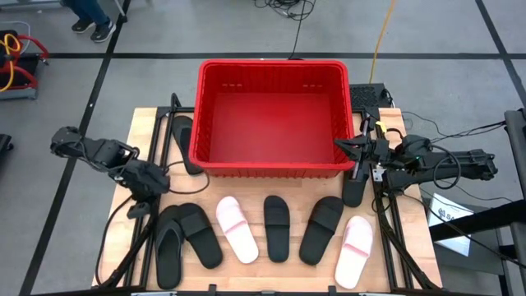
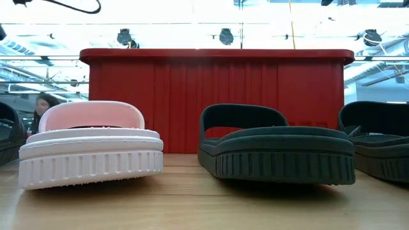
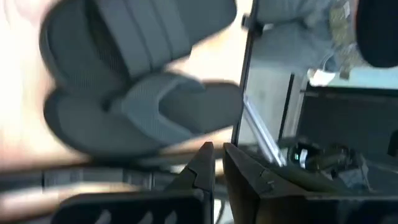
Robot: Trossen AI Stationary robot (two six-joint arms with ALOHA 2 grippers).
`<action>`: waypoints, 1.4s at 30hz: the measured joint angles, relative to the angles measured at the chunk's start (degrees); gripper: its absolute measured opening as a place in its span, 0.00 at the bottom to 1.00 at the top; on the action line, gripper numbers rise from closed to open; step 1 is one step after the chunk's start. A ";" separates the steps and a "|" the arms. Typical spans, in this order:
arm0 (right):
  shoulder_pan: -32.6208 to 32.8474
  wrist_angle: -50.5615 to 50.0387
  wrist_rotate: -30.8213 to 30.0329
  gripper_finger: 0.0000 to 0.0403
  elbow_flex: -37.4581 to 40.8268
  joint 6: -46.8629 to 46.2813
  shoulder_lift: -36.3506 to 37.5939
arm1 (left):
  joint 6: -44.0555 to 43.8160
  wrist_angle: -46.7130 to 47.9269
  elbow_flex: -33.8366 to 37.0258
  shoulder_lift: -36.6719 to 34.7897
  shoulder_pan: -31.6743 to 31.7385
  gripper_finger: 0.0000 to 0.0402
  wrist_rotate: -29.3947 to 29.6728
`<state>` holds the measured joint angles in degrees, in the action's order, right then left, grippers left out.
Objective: Pick and place slides into bin
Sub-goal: Put the black slide into the red bin
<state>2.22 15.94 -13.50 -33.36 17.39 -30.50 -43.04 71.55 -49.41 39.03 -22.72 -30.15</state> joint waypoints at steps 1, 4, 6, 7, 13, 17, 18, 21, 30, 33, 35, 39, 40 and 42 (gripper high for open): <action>0.00 0.00 0.02 0.00 0.00 0.00 0.01 | -0.74 0.65 0.00 0.23 -0.70 0.06 -0.40; 0.00 -0.01 0.02 0.00 0.00 0.00 0.02 | -2.09 1.61 0.00 1.00 -2.19 0.06 -0.37; 0.00 0.00 0.02 0.00 0.00 -0.01 0.02 | -2.61 1.26 0.00 1.85 -2.55 0.06 0.76; 0.00 0.00 0.02 0.00 0.00 -0.07 0.02 | -3.06 1.24 0.00 2.31 -2.60 0.06 1.93; 0.00 -0.02 0.02 0.00 0.00 -0.02 0.02 | -12.56 0.56 0.02 4.21 -2.60 0.06 14.77; 0.00 -0.42 0.04 0.00 0.00 -0.09 0.02 | -14.40 0.69 0.02 5.18 -2.61 0.06 15.28; 0.00 -0.72 0.04 0.00 0.00 -0.06 0.02 | -14.05 0.62 0.02 5.27 -2.63 0.06 15.14; 0.02 -1.64 0.04 0.00 -0.02 0.09 0.02 | -14.61 0.39 0.02 5.54 -2.61 0.06 15.18; 0.00 -1.46 0.04 0.00 0.00 -0.58 0.22 | -12.94 -3.88 0.04 8.44 -2.71 0.06 14.60; 0.00 -0.27 0.04 0.00 -0.01 -0.61 0.22 | -10.65 -4.42 0.04 8.96 -2.86 0.06 13.70; 0.01 0.13 0.04 0.00 -0.02 -0.61 0.22 | -10.08 -4.48 0.04 9.06 -2.98 0.06 14.29; 0.02 0.11 0.04 0.00 0.00 -0.61 0.22 | -12.23 -4.19 0.04 9.40 -3.42 0.07 16.50; 0.02 0.11 0.04 0.00 0.00 -0.61 0.24 | -12.26 -4.25 0.04 9.37 -3.50 0.07 16.50; 0.01 0.09 0.04 0.00 -0.01 -0.16 0.23 | -13.26 -4.24 0.04 9.35 -3.59 0.07 16.50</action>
<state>2.23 16.04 -13.45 -33.38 17.23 -30.27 -56.30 67.31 -49.36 48.37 -26.31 -13.65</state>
